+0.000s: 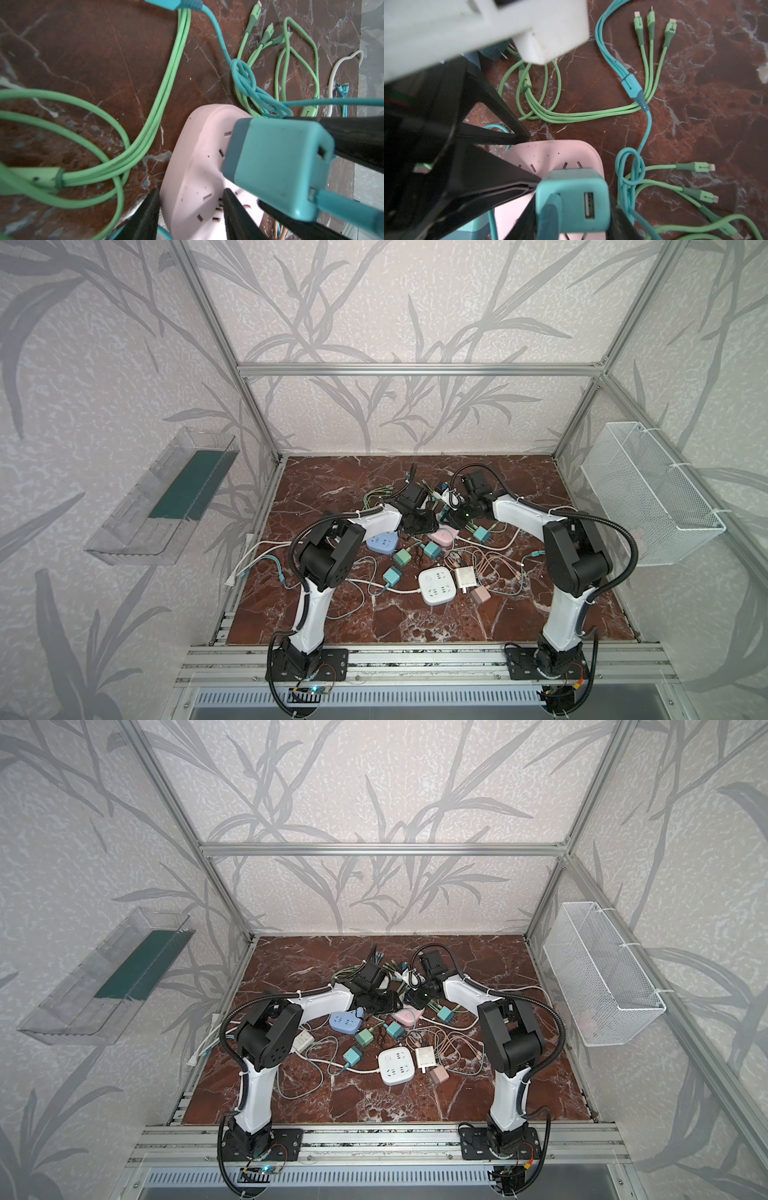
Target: Pull the plug off the socket
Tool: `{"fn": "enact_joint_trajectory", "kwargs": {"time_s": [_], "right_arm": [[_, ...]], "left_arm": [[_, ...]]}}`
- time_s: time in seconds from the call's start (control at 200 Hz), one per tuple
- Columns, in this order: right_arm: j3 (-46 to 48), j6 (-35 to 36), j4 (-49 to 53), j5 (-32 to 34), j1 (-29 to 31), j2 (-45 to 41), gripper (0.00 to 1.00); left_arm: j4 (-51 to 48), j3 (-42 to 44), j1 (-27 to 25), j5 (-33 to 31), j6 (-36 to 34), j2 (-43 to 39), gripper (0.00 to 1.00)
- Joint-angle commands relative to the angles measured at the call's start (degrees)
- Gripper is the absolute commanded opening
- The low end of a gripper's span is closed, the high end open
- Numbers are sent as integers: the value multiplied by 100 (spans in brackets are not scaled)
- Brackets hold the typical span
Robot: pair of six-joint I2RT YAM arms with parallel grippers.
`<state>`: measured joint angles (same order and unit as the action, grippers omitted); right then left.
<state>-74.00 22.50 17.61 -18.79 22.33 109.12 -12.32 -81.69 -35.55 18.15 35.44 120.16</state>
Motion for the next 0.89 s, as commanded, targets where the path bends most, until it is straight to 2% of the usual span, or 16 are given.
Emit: {"fn": "enact_joint_trajectory", "kwargs": {"time_s": [0.0,0.89], "right_arm": [[65,-210,-107,-477,61,-354,14],[452,-536,-412,-249,101,-797,7]], "left_arm": [[-349,-86,16,-190,64,227,50],[-711,-275,15,-264,235,385,50]]}}
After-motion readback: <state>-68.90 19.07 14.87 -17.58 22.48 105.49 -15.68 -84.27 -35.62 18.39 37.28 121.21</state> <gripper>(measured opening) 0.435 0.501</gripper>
